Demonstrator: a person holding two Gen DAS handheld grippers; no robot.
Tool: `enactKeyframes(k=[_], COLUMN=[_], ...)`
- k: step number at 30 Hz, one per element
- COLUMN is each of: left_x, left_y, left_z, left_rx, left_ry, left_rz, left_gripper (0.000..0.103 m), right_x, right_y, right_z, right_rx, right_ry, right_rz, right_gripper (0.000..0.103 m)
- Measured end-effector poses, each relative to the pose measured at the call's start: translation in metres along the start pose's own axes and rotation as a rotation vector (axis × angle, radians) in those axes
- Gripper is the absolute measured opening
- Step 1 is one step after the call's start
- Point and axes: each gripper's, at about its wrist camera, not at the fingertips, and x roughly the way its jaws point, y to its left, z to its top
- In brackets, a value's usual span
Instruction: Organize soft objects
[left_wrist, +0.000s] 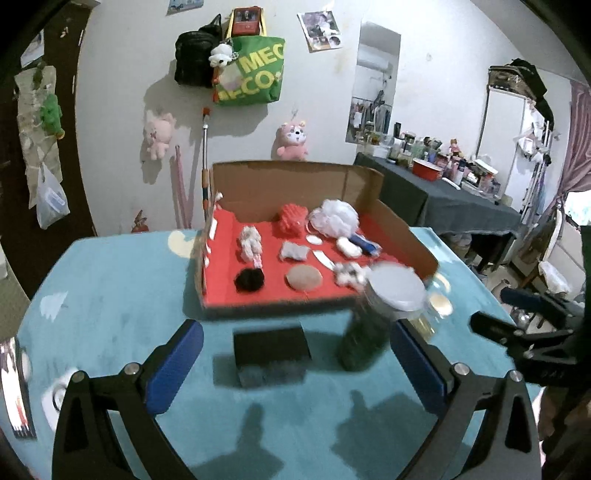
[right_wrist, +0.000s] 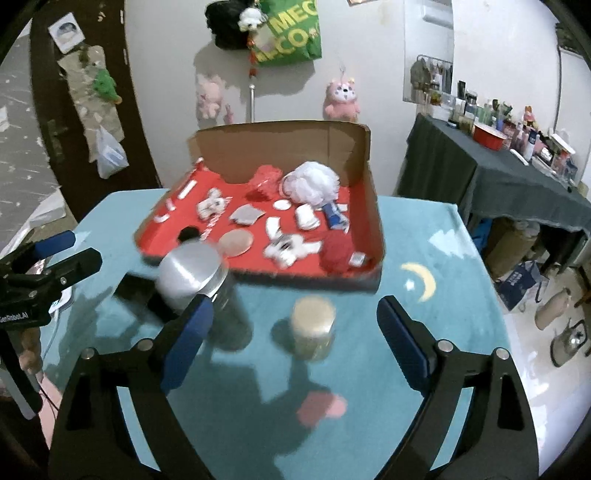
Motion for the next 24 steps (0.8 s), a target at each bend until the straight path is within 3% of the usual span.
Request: enactKeyframes(k=[5, 12, 20, 24], left_x=[0.002, 0.041, 0.067, 0.072], left_y=[-0.01, -0.016, -0.017, -0.018], left_z=[-0.042, -0.089, -0.109, -0.112], left_rx=[-0.009, 0.002, -0.009, -0.006], left_ry=[0.025, 0.134, 0.216, 0.212], left_rz=[0.014, 0.052, 0.083, 0.128], left_gripper=[0.103, 0.103, 0.103, 0.103], right_x=[-0.006, 0.019, 0.051, 0.056], right_y=[0.016, 0.019, 0.011, 0.01], right_z=[-0.046, -0.098, -0.125, -0.127], right_rx=[-0.006, 0.01, 0.043, 0.033], right_ry=[0.001, 0.05, 0.128, 0.128], right_rz=[-0.002, -0.06, -0.064, -0.092], right_gripper=[0.091, 0.091, 0.091, 0.091])
